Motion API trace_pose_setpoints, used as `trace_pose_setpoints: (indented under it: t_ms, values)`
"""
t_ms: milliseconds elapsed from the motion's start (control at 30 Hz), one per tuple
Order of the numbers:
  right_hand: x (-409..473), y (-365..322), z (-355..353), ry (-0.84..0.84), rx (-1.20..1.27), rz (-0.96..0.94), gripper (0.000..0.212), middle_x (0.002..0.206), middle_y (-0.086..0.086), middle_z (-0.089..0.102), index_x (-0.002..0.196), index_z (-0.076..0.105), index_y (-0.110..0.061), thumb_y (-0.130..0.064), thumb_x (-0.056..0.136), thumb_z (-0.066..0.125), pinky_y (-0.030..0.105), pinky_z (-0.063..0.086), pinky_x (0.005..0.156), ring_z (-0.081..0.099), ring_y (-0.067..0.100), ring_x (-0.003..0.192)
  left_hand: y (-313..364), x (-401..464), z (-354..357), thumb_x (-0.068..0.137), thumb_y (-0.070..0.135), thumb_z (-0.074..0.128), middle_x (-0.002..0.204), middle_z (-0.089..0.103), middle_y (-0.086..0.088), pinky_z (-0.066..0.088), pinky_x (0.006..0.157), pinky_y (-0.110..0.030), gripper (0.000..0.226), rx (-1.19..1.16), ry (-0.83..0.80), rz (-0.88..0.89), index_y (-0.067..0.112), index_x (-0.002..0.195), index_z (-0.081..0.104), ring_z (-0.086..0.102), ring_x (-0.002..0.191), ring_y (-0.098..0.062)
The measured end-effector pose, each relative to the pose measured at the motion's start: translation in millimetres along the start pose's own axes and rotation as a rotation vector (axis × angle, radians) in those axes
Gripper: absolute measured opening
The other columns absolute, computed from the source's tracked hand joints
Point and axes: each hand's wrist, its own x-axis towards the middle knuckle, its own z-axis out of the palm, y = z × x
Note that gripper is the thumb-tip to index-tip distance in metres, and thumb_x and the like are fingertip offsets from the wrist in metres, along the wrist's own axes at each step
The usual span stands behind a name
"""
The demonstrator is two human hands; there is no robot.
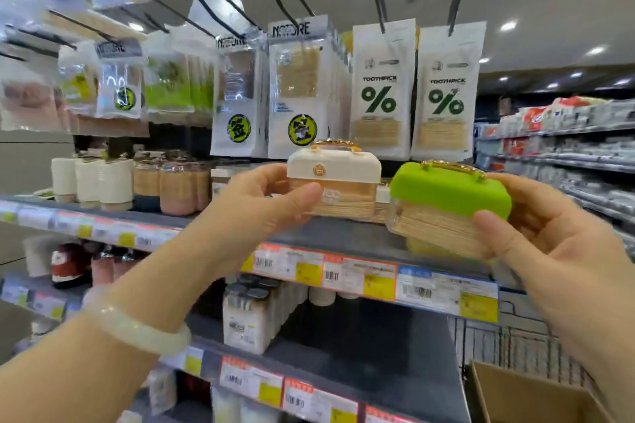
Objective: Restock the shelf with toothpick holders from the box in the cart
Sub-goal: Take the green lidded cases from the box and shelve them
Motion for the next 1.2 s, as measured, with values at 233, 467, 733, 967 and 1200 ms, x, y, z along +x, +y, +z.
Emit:
trace_pose_setpoints:
  t_ms: [233, 467, 733, 967, 1200]
  values:
    - [-6, 8, -5, 0.157, -0.097, 0.066, 0.076, 0.107, -0.014, 0.070, 0.108, 0.064, -0.042, -0.085, 0.045, 0.066, 0.018, 0.053, 0.083, 0.066, 0.006, 0.099, -25, 65, -2, 0.087, 0.018, 0.065, 0.104, 0.070, -0.004, 0.055, 0.080, -0.023, 0.025, 0.227, -0.155, -0.190, 0.011, 0.111, 0.061, 0.066, 0.095, -0.015]
    - [-7, 7, 13, 0.250, -0.124, 0.065, 0.074, 0.107, -0.011, 0.071, 0.110, 0.064, -0.040, -0.080, 0.048, 0.070, 0.022, 0.053, 0.083, 0.067, 0.009, 0.099, -35, 86, 2, 0.074, 0.039, 0.076, 0.103, 0.065, 0.003, 0.048, 0.085, -0.031, 0.036, 0.648, -0.253, -0.184, 0.023, 0.098, 0.055, 0.060, 0.095, -0.015]
    - [-5, 9, 35, 0.284, -0.156, 0.063, 0.068, 0.102, -0.015, 0.071, 0.101, 0.065, -0.050, -0.084, 0.042, 0.068, 0.015, 0.053, 0.078, 0.067, 0.003, 0.093, -36, 108, 17, 0.073, 0.034, 0.078, 0.096, 0.070, -0.001, 0.050, 0.077, -0.027, 0.023, 0.693, -0.336, -0.055, 0.022, 0.076, 0.058, 0.063, 0.087, -0.013]
    - [-4, -1, 46, 0.233, -0.170, 0.041, 0.062, 0.098, -0.014, 0.072, 0.099, 0.066, -0.050, -0.080, 0.045, 0.070, 0.012, 0.053, 0.072, 0.068, 0.005, 0.089, -45, 120, 21, 0.074, 0.046, 0.074, 0.116, 0.060, -0.001, 0.043, 0.075, -0.026, 0.065, 0.869, -0.302, 0.035, 0.013, 0.122, 0.046, 0.053, 0.095, -0.013]
    - [9, -10, 79, 0.186, -0.314, 0.014, 0.041, 0.090, -0.019, 0.069, 0.095, 0.064, -0.040, -0.062, 0.062, 0.075, 0.010, 0.049, 0.062, 0.061, -0.001, 0.072, -26, 77, -14, 0.089, 0.032, 0.059, 0.073, 0.070, 0.001, 0.055, 0.075, -0.037, 0.019, 0.524, -0.183, 0.198, 0.020, 0.075, 0.064, 0.066, 0.070, -0.012]
